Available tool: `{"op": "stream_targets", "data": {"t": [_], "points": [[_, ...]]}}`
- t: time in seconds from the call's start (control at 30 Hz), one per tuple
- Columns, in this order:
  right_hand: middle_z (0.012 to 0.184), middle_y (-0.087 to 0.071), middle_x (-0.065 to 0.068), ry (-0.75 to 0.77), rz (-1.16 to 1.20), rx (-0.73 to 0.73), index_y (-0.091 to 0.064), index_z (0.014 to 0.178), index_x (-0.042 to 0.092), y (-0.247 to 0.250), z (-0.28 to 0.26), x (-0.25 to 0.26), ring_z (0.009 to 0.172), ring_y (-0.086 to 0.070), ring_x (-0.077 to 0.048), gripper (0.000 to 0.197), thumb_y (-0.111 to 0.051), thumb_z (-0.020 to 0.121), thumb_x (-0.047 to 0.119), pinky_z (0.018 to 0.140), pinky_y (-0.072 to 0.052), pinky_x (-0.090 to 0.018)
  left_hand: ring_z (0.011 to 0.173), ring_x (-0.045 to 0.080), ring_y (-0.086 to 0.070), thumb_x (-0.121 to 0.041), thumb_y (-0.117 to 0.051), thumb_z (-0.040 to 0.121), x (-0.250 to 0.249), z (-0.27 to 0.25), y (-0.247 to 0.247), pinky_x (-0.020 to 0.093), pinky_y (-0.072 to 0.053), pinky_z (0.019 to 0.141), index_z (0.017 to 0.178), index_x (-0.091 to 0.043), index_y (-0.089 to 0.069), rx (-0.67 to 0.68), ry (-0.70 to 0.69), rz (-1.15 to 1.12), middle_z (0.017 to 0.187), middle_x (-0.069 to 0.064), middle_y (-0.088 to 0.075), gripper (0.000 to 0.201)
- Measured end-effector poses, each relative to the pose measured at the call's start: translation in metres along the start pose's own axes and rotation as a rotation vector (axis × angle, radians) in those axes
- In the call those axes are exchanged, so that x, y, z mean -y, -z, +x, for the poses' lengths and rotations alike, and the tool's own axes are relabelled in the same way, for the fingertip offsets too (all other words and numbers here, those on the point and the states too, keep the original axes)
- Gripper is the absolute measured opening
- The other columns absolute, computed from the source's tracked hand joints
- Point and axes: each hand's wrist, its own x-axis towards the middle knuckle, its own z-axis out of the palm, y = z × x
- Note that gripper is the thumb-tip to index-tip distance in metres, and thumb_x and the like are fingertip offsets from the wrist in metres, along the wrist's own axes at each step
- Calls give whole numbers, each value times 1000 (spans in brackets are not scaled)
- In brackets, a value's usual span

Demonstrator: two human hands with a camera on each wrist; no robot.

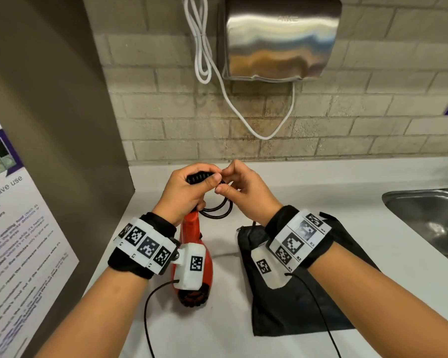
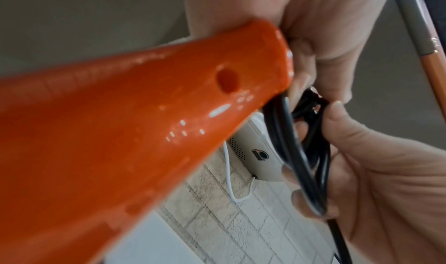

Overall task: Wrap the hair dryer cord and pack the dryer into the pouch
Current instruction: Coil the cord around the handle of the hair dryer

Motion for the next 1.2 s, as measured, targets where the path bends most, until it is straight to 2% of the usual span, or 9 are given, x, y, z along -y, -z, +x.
{"op": "stream_targets", "data": {"t": [0.2, 0.4, 0.6, 0.73, 0.8, 0.87, 0.97, 1.1, 1.2], "points": [[70, -55, 12, 31, -147, -96, -37, 67, 31, -2, -4, -2, 54, -49, 5, 36, -66, 82, 14, 57, -34, -19, 44, 6, -47, -5, -66, 78, 3, 1, 0, 18, -40, 38, 85, -18, -67, -57, 7, 70, 71, 1, -62, 15], [77, -64, -1, 3, -278, -133, -41, 67, 32, 0, -7, 5, 63, -52, -12, 33, -69, 78, 21, 65, -48, -42, 62, 3, -62, -3, -68, 76, 1, 2, 3, 17, -52, 54, 84, -17, -67, -34, -7, 132, 81, 2, -65, 17], [79, -63, 4, 12, -243, -124, -38, 67, 35, 0, -6, 8, 83, -63, -16, 39, -71, 76, 15, 74, -49, -31, 37, 6, -38, -7, -64, 81, -1, 2, 2, 18, -37, 40, 86, -16, -66, -30, 77, 136, 65, 3, -55, 11], [84, -66, 1, 10, -216, -98, -38, 68, 33, 6, -2, 6, 79, -62, -12, 41, -73, 75, 13, 71, -48, -29, 35, 4, -33, -13, -60, 85, -3, 2, 1, 17, -33, 38, 97, -13, -68, 51, 152, 186, 46, -9, -54, 15], [88, -66, -2, 43, -236, -70, -36, 69, 34, 10, 0, 7, 63, -51, 3, 44, -74, 73, 13, 61, -39, -19, 34, 4, -33, -15, -60, 85, -5, 3, 2, 17, -33, 37, 94, -11, -68, 82, 174, 216, 45, -10, -57, 13], [92, -58, -2, 92, -272, -48, -38, 74, 29, 13, 2, 8, 58, -44, 8, 43, -77, 69, 10, 57, -36, -13, 35, 5, -33, -15, -60, 85, -6, 4, 2, 17, -33, 37, 92, -7, -68, 109, 196, 219, 47, -9, -58, 14], [94, -47, -1, 141, -307, -23, -41, 81, 17, 17, 3, 9, 62, -37, 0, 42, -79, 65, 7, 59, -37, -12, 35, 4, -31, -12, -61, 83, -8, 6, 2, 17, -33, 36, 94, -9, -68, 137, 235, 212, 47, -9, -55, 13], [97, -45, -2, 201, -360, 46, -40, 84, 17, 22, 2, 11, 68, -38, -1, 42, -76, 67, 3, 62, -37, -13, 36, 4, -29, -10, -60, 84, -11, 6, -2, 16, -33, 37, 98, -13, -67, 203, 274, 225, 57, -2, -54, 16], [100, -47, -7, 246, -420, 74, -42, 88, 15, 24, 3, 12, 73, -41, -6, 38, -73, 70, 1, 67, -38, -15, 36, 4, -28, -9, -59, 84, -13, 6, -4, 16, -32, 36, 94, -16, -67, 238, 284, 230, 54, -8, -57, 14]]}}
